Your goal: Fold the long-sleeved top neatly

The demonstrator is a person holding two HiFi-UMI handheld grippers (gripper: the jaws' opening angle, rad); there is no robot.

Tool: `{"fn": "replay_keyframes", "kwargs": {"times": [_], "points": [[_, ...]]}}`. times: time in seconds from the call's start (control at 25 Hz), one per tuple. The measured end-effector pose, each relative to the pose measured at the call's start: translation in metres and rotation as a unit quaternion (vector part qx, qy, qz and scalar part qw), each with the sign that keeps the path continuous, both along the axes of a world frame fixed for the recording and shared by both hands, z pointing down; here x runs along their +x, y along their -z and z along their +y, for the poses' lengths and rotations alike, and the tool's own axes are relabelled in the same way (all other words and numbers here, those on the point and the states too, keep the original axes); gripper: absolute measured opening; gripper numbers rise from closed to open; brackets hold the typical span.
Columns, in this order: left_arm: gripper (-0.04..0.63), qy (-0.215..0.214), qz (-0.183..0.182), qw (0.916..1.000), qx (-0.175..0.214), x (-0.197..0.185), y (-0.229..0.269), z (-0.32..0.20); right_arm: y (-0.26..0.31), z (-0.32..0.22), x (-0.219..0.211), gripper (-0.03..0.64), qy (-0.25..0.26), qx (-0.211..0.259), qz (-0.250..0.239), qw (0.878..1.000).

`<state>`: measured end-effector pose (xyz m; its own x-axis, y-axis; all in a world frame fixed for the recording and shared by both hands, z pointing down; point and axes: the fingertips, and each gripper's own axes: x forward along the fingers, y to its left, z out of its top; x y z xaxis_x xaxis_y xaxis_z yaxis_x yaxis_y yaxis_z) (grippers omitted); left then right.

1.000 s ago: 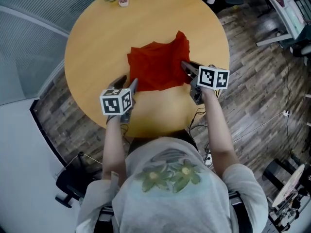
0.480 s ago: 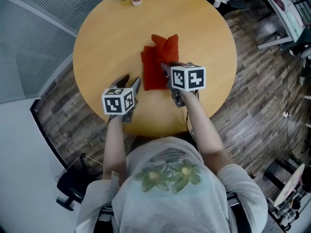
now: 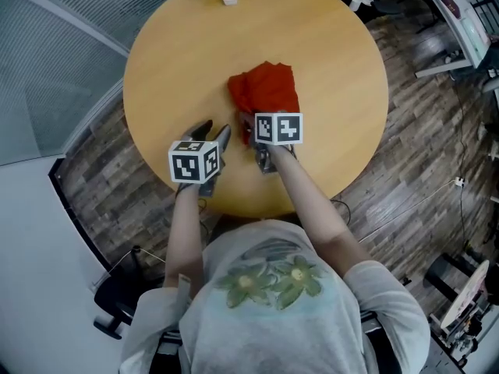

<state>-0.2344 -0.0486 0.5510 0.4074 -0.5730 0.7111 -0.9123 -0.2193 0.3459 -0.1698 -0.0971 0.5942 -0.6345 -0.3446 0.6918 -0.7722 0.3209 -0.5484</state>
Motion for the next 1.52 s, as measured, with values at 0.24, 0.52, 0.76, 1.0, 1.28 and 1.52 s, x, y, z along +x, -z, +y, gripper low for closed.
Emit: {"fn": "replay_keyframes", "kwargs": {"times": [0.24, 0.52, 0.76, 1.0, 1.28, 1.52], "points": [[0.179, -0.015, 0.003, 0.9999, 0.0, 0.0, -0.003, -0.004, 0.024, 0.01, -0.009, 0.218, 0.016, 0.022, -0.062, 0.998], [0.177, -0.03, 0.032, 0.9989, 0.016, 0.024, 0.009, -0.022, 0.06, 0.012, 0.044, 0.218, -0.024, 0.081, -0.065, 0.994], [0.178, -0.08, 0.07, 0.9939, -0.03, 0.084, -0.01, -0.012, 0.041, 0.019, 0.098, 0.218, -0.078, 0.067, -0.027, 0.994], [0.17, -0.088, 0.054, 0.9917, -0.077, 0.108, -0.048, 0.011, 0.017, 0.04, 0.141, 0.218, -0.091, 0.061, 0.039, 0.993], [0.037, -0.086, 0.069, 0.991, -0.075, 0.1, -0.042, 0.009, -0.027, 0.057, 0.153, 0.219, 0.005, 0.06, 0.153, 0.986], [0.032, -0.086, 0.064, 0.993, -0.049, 0.074, -0.017, 0.013, -0.025, 0.055, 0.159, 0.028, 0.0, 0.068, 0.152, 0.986]]}}
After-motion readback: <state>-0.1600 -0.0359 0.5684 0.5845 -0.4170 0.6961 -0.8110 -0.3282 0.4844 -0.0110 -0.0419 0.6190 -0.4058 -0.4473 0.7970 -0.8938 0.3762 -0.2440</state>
